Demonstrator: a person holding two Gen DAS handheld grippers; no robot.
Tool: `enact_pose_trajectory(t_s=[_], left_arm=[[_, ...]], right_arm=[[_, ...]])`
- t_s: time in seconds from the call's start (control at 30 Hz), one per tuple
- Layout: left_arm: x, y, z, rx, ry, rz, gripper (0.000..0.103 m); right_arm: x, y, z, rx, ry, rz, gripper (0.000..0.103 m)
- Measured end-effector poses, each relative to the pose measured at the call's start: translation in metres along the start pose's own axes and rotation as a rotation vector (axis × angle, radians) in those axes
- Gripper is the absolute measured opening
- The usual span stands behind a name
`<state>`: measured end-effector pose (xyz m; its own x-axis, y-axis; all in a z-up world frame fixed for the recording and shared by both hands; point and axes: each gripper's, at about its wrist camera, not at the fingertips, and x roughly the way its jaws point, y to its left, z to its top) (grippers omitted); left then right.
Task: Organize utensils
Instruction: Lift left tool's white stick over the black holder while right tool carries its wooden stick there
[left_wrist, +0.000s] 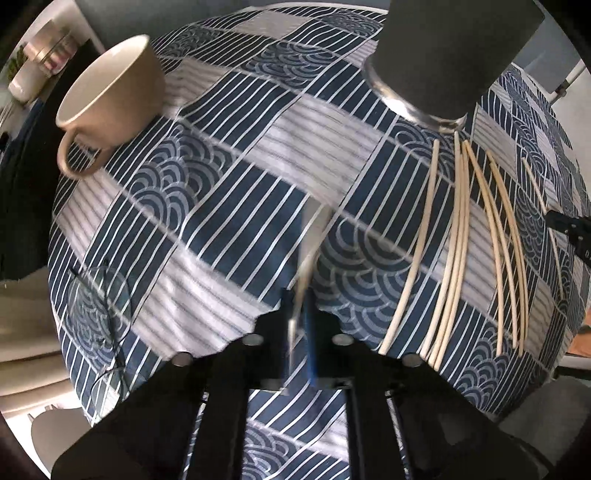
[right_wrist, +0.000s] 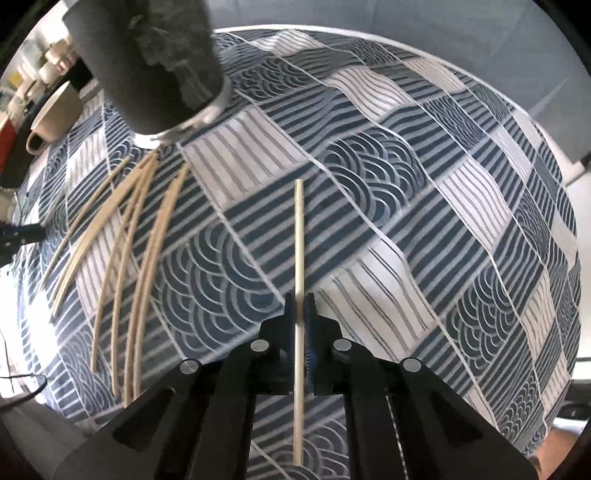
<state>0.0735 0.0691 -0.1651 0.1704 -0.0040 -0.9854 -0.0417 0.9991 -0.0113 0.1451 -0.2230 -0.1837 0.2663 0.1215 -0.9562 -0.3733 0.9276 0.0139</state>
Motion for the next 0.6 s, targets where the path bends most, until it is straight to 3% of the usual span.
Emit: enact_pose_trajectory(t_s=[0.17,0.33,0.6], left_arm=[[-0.004,0.005,-0.019,-0.022,0.031,-0.036,0.004],[-0.006,0.018,-0.047,-0.108,0.081,-0.162,0.004],[-0.045,0.035,-0.085,-0.176,0.021,-0.199,0.004]], right_arm=[[-0.001,-0.023,-0.003,0.077,0.031,0.074,0.004],[-0.005,-0.038,-0.014,0.154,0.034,0.165,0.004],[-0.037,-0.03,-0.02,0.165,-0.039,0.241,0.004]])
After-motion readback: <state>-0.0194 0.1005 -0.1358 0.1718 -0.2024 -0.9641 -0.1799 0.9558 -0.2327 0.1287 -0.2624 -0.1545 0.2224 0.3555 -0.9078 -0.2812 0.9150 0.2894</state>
